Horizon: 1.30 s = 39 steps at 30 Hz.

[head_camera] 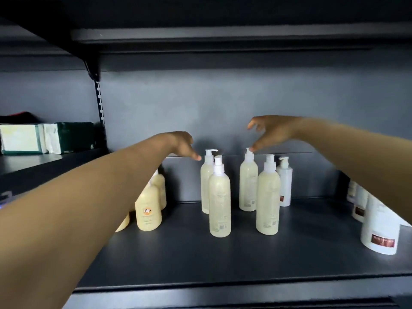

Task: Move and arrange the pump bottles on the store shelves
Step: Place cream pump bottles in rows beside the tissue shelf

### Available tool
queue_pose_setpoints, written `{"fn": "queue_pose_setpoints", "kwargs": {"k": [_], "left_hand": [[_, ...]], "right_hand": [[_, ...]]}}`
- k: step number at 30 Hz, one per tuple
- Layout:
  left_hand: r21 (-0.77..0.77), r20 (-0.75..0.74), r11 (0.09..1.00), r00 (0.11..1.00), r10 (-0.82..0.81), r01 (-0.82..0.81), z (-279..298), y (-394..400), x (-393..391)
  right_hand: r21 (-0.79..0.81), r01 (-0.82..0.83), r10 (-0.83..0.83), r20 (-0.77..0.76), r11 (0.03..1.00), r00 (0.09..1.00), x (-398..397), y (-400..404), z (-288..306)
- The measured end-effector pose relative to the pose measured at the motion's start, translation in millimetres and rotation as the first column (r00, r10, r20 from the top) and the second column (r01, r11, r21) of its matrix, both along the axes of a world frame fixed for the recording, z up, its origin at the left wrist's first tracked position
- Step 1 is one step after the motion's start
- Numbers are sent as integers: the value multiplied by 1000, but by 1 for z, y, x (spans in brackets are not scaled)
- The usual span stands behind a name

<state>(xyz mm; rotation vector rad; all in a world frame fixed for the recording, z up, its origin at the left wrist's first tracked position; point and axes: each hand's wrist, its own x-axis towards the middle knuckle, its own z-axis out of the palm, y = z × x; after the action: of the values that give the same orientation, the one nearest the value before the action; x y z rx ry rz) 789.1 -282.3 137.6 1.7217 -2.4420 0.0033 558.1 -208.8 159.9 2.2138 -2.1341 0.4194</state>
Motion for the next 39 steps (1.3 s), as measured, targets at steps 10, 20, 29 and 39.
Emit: {"fn": "queue_pose_setpoints", "kwargs": {"k": [10,20,29,39], "left_hand": [[142,-80,984,992,-96,107,-20,-121,-43],[231,-395,943,909,-133,238,-44,-149,-47],[263,-509,916,850,-135,303,-58,-157,-46],[287,-629,892,771,-100,350,-63,-161,-52]], "right_hand": [[107,44,-62,167,993,984,-65,-95,-20],[286,-146,63,281,947,958,-79,-151,-42],[266,-295,150,454,918,878,-86,-170,-59],[205,-360,188,570,910,800,-94,-175,-73]]}}
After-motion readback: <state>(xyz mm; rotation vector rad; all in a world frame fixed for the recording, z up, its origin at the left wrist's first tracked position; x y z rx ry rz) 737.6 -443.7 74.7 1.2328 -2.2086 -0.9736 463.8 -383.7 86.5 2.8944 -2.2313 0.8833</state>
